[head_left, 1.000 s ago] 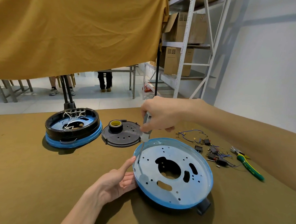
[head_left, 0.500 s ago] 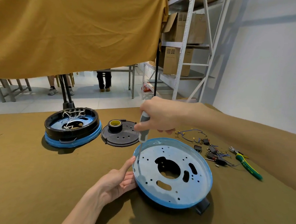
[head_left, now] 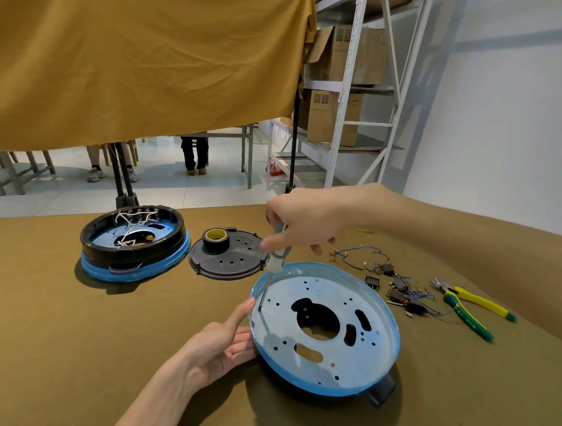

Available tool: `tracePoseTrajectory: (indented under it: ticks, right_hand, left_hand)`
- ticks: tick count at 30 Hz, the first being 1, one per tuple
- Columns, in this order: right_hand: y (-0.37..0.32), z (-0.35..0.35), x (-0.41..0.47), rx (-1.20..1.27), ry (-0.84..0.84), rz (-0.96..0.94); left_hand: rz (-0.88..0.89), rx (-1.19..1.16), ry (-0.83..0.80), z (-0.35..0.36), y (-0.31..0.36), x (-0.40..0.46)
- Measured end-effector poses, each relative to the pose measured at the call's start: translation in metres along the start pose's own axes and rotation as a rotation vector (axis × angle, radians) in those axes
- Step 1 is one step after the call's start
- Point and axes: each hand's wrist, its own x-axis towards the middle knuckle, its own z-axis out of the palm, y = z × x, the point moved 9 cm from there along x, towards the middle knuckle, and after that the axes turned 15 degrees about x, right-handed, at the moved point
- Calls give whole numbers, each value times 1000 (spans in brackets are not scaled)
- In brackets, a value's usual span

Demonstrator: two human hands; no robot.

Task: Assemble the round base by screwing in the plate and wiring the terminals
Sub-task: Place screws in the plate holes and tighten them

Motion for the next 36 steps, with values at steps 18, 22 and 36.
tracePoseTrajectory:
  ticks: [18, 22, 36]
  right_hand:
    - [-4, -1, 6, 8, 61, -33]
    - [-3, 3, -2, 89, -99, -64]
    - [3, 1, 4, 62, 58, -87]
  left_hand:
    - [6, 38, 29, -1, 1, 2]
    - [-3, 47, 36, -2, 1, 2]
    - [-1, 28, 33, 0, 1, 0]
